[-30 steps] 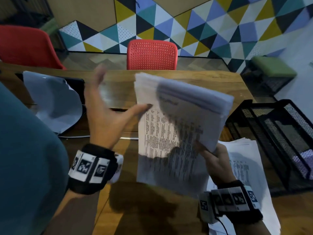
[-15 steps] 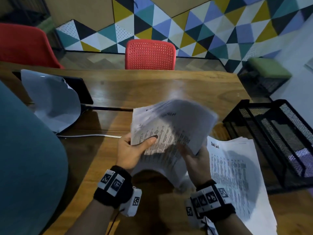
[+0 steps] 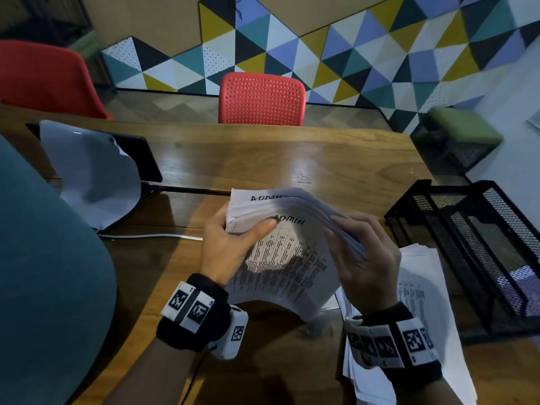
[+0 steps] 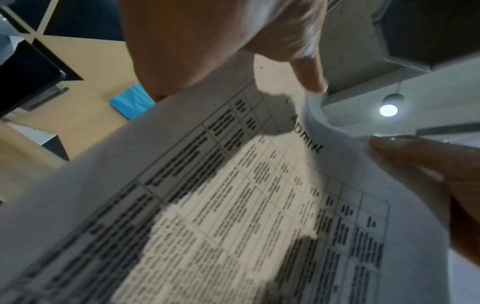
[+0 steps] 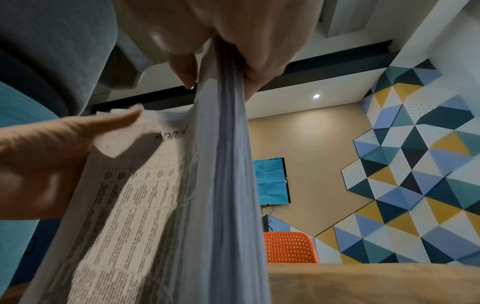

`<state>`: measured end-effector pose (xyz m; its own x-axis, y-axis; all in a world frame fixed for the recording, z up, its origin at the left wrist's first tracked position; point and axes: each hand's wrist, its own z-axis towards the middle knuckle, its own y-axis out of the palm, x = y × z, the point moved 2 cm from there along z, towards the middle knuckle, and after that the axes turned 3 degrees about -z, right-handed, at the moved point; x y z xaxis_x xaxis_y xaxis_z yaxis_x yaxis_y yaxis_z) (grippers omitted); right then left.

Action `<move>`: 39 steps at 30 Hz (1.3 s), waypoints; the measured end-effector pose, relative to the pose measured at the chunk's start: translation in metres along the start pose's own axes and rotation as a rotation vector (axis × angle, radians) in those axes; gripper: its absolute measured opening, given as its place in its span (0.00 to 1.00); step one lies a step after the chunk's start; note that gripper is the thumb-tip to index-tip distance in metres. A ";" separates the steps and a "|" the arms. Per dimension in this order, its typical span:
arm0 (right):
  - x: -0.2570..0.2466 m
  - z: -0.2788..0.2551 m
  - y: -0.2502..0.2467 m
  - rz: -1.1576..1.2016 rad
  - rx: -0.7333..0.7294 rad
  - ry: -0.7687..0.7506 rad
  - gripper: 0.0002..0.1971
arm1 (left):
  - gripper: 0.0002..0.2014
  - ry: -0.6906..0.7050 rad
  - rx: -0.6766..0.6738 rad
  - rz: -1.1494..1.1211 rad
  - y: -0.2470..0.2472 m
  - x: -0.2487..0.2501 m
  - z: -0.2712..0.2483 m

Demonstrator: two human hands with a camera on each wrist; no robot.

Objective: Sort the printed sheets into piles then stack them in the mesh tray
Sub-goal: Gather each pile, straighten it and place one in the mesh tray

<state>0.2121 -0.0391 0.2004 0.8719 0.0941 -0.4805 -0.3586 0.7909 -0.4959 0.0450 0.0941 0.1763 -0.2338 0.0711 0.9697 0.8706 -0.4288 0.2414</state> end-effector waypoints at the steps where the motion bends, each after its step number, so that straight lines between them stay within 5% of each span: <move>1: 0.001 -0.001 0.000 -0.005 -0.008 0.005 0.13 | 0.18 -0.017 -0.014 0.024 0.001 0.000 0.001; 4: -0.001 -0.001 -0.001 -0.018 -0.029 -0.009 0.25 | 0.17 -0.040 -0.047 0.041 -0.002 -0.001 0.003; 9: 0.003 -0.001 -0.003 -0.007 -0.072 -0.010 0.18 | 0.20 -0.026 -0.005 -0.059 0.001 0.003 0.005; 13: 0.007 -0.004 -0.006 -0.029 -0.061 -0.007 0.26 | 0.22 0.050 0.099 -0.068 0.003 0.007 0.014; 16: 0.007 -0.008 -0.008 0.024 -0.100 -0.028 0.23 | 0.22 0.046 0.178 -0.006 0.005 0.006 0.023; 20: 0.020 -0.018 -0.007 0.249 -0.077 0.185 0.35 | 0.15 0.001 0.272 0.026 0.004 -0.003 0.030; 23: 0.025 -0.030 0.005 0.269 -0.118 0.206 0.15 | 0.13 -0.013 0.277 -0.015 0.007 -0.012 0.028; 28: 0.037 -0.025 0.021 -0.008 -0.051 0.149 0.03 | 0.25 -0.036 0.045 -0.008 0.003 -0.034 0.021; 33: 0.041 -0.026 0.028 -0.066 -0.094 0.112 0.03 | 0.37 -0.238 -0.188 0.150 -0.029 -0.063 0.028; 39: 0.041 -0.032 0.025 0.060 -0.120 0.183 0.09 | 0.23 -0.485 -0.343 0.435 -0.043 -0.095 0.048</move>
<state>0.2283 -0.0342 0.1450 0.7769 0.0189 -0.6293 -0.4546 0.7084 -0.5400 0.0508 0.1486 0.0762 0.3885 0.1864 0.9024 0.6379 -0.7611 -0.1174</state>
